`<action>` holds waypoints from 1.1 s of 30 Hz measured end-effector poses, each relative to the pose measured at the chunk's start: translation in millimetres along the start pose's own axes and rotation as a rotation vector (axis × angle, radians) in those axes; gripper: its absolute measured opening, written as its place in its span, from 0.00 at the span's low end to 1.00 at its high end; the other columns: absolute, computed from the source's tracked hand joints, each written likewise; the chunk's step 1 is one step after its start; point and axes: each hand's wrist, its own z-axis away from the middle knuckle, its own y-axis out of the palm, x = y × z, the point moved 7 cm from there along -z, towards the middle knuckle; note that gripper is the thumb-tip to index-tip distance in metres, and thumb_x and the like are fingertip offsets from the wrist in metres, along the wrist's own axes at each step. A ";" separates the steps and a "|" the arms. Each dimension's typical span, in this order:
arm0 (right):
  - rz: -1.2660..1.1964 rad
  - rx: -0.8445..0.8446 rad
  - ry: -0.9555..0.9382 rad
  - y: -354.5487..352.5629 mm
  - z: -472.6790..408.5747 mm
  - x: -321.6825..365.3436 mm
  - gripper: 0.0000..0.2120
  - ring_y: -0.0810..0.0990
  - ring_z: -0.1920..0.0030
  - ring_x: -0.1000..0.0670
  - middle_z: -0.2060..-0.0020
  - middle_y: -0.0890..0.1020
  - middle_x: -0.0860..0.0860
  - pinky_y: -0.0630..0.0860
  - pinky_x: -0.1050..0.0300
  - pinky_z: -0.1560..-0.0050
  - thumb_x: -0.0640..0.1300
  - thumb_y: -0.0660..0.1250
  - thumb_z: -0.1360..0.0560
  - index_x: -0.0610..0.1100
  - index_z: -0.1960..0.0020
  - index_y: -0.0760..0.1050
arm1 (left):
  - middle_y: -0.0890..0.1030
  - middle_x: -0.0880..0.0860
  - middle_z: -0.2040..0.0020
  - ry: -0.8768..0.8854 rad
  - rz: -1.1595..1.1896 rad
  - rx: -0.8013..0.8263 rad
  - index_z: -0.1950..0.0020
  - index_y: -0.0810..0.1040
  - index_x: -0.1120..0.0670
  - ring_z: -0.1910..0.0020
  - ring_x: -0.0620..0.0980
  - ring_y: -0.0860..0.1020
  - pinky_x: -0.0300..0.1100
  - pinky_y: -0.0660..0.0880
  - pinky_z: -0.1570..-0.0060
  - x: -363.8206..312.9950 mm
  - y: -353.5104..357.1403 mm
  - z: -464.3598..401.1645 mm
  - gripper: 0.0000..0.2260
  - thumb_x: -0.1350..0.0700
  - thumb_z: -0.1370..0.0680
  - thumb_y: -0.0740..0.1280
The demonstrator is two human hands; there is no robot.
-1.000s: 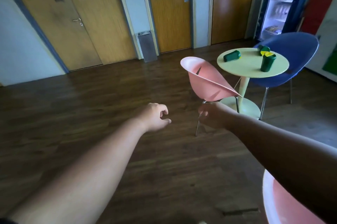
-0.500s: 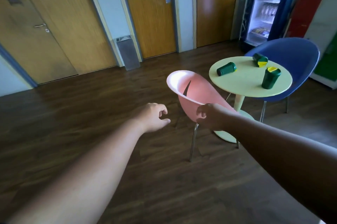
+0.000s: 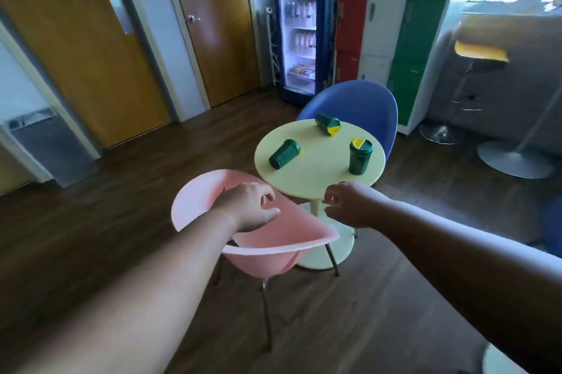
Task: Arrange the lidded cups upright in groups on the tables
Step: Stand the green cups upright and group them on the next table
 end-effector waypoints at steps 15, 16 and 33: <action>-0.042 -0.015 0.187 -38.6 -152.5 -142.9 0.10 0.78 0.54 0.46 0.53 0.80 0.52 0.75 0.56 0.56 0.53 0.66 0.27 0.52 0.48 0.76 | 0.80 0.42 0.45 0.213 -0.029 0.081 0.39 0.77 0.43 0.50 0.46 0.79 0.40 0.75 0.50 -65.0 17.4 -265.3 0.17 0.38 0.26 0.67; -0.028 -0.002 0.171 -39.7 -169.9 -150.1 0.07 0.78 0.55 0.46 0.55 0.79 0.52 0.74 0.57 0.59 0.53 0.66 0.28 0.54 0.51 0.74 | 0.80 0.42 0.45 0.197 -0.018 0.075 0.40 0.77 0.43 0.50 0.46 0.79 0.40 0.75 0.51 -64.5 19.7 -280.7 0.17 0.38 0.25 0.67; -0.119 0.254 0.110 19.2 -400.9 -157.9 0.14 0.78 0.50 0.48 0.50 0.80 0.52 0.77 0.55 0.49 0.54 0.65 0.26 0.52 0.42 0.77 | 0.78 0.44 0.45 -0.185 0.121 0.145 0.39 0.75 0.43 0.49 0.48 0.78 0.42 0.75 0.52 67.9 77.1 -433.9 0.16 0.41 0.25 0.67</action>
